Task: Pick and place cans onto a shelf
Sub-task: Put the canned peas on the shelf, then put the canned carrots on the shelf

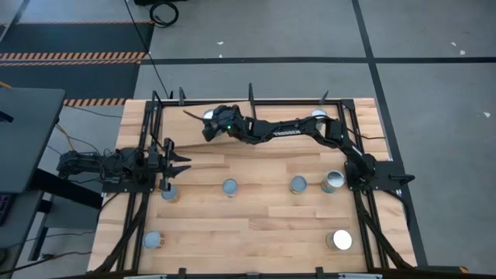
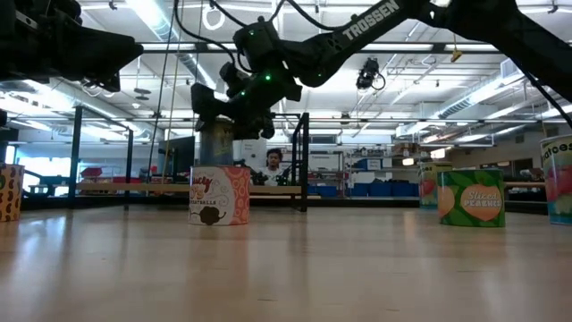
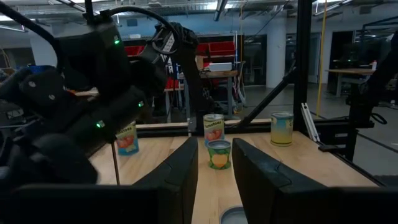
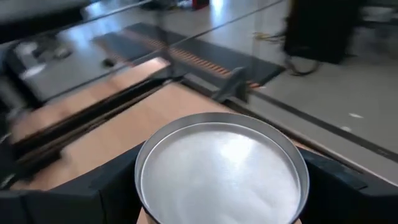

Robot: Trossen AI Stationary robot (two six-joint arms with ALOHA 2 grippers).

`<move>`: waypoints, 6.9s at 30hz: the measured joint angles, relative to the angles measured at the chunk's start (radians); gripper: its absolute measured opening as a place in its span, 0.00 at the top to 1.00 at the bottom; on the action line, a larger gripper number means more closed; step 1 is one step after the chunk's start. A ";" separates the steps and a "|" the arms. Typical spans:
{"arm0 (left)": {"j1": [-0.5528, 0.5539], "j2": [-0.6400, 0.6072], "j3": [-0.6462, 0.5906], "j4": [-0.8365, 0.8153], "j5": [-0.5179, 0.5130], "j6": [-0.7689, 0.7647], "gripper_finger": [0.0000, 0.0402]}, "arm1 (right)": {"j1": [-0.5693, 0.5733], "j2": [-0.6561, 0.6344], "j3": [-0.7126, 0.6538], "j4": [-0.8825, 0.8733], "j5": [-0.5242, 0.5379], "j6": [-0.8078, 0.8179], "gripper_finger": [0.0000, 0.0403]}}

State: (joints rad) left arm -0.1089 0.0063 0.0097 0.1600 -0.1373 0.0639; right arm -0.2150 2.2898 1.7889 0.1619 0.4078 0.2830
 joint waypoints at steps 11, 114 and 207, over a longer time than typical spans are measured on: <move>0.000 0.000 0.000 0.000 0.000 0.000 0.74 | -0.009 0.000 0.000 0.054 -0.070 -0.111 0.17; 0.000 0.020 0.000 0.000 0.000 0.000 0.74 | -0.105 -0.030 0.170 -0.251 -0.552 -0.674 0.32; 0.000 0.020 0.000 0.000 0.001 0.000 0.74 | 1.060 -0.704 -0.211 -1.648 -0.390 1.188 0.29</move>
State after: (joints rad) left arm -0.1089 0.0258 0.0101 0.1600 -0.1368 0.0639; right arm 0.8447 1.5856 1.5777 -1.4857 0.0175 1.4714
